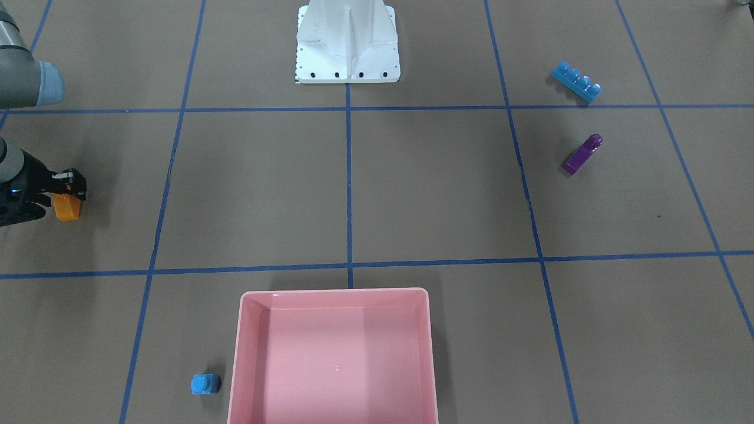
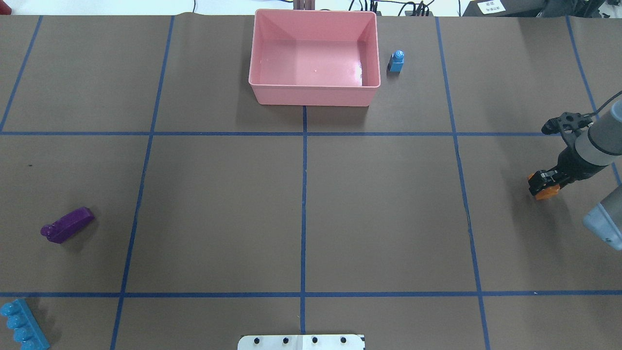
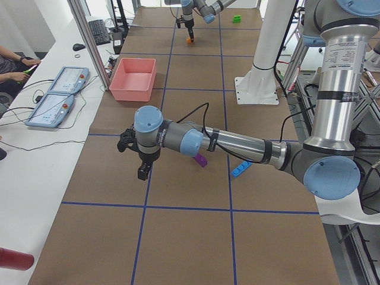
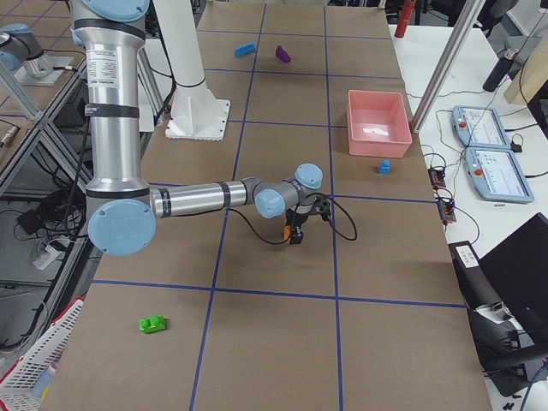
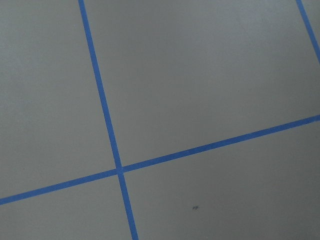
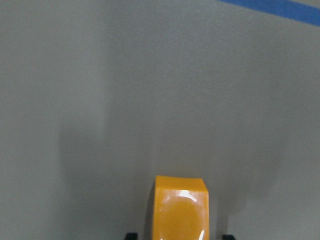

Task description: Put all blocks into box

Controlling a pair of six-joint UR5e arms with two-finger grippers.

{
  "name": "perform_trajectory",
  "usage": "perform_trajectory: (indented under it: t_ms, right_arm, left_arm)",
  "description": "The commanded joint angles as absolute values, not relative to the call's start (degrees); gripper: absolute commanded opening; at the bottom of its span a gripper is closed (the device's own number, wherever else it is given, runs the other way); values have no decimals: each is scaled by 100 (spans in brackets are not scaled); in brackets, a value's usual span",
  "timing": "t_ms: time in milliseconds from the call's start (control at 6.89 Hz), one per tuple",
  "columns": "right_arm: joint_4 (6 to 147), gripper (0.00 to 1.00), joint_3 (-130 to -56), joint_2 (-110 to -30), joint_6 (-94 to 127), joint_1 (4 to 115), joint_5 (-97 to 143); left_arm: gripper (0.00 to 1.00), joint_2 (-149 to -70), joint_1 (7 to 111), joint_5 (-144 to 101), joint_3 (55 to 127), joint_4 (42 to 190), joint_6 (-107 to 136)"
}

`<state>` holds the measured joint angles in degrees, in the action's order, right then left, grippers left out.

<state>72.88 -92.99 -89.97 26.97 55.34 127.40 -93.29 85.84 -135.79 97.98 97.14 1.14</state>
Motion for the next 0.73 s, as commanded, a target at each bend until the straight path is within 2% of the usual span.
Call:
perform_trajectory:
  t_ms: [0, 145, 435, 580]
  right_arm:
    - [7312, 0, -9342, -9078, 2689, 5563, 12753]
    - [7295, 0, -9525, -9149, 2689, 5729, 12762]
    - [7312, 0, -10482, -9553, 2698, 6516, 13224]
    - [7286, 0, -10538, -9484, 2698, 6956, 13558]
  left_arm:
    - [100, -9343, 8274, -13579, 9861, 9799, 114]
    - [100, -9334, 8044, -13570, 9948, 9808, 114]
    - [100, -9151, 7273, -13500, 10482, 9791, 79]
    - [100, -8993, 6929, -13483, 10764, 9808, 36]
